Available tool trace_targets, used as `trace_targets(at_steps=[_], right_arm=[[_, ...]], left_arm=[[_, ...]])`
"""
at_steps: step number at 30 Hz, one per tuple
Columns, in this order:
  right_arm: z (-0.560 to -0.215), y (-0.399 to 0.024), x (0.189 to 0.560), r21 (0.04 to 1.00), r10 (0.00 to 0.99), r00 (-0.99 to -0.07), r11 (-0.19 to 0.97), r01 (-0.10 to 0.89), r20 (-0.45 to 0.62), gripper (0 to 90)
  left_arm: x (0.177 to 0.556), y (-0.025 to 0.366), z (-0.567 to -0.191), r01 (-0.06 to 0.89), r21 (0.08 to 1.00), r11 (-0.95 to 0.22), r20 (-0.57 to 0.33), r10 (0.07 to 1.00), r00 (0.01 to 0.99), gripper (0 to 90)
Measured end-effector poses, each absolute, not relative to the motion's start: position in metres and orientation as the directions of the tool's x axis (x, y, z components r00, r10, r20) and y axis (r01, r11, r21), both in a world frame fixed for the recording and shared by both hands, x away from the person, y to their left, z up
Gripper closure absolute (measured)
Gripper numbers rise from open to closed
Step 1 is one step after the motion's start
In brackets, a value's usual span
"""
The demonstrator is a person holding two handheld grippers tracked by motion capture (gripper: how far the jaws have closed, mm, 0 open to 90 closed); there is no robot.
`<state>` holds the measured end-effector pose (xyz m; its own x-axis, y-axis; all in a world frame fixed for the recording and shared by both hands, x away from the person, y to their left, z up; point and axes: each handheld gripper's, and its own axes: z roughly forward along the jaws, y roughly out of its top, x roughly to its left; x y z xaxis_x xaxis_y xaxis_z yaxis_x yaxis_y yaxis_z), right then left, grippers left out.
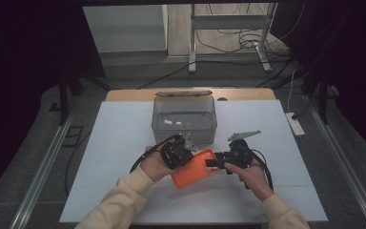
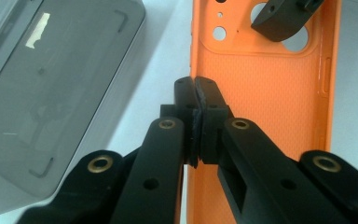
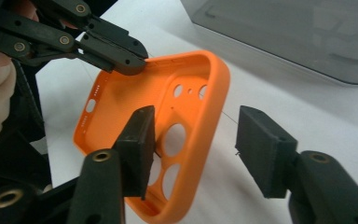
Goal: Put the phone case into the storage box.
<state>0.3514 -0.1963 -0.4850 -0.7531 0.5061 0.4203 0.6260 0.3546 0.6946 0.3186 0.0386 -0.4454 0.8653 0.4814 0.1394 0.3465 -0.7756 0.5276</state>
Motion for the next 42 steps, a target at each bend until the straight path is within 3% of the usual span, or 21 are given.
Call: trace_targets(at_steps=[18,28,30,32,37,42], right_arm=[[-0.485,-0.199,0.353,0.685,0.478,-0.738,0.324,0.652,0.477,77.4],[-0.48,-0.203,0.352,0.712,0.459,-0.739,0.275,0.646,0.493,79.5],[-0.479,-0.204,0.352,0.719,0.452,-0.743,0.27,0.641,0.493,79.6],[-0.478,-0.204,0.351,0.728,0.439,-0.752,0.268,0.631,0.491,79.6],[-0.475,-0.204,0.349,0.747,0.42,-0.77,0.264,0.61,0.48,79.7],[-0.474,-0.207,0.349,0.761,0.423,-0.778,0.258,0.595,0.465,79.7]], left_arm=[[0.314,0.038,-0.442,0.326,0.535,-0.779,0.161,0.473,0.866,86.8],[0.311,0.041,-0.433,0.316,0.571,-0.758,0.16,0.48,0.862,84.5],[0.312,0.043,-0.43,0.313,0.588,-0.746,0.152,0.482,0.863,77.8],[0.314,0.046,-0.428,0.316,0.604,-0.732,0.135,0.485,0.864,63.8],[0.318,0.054,-0.425,0.333,0.641,-0.692,0.059,0.476,0.877,44.7],[0.325,0.066,-0.424,0.352,0.67,-0.653,-0.027,0.453,0.891,35.4]])
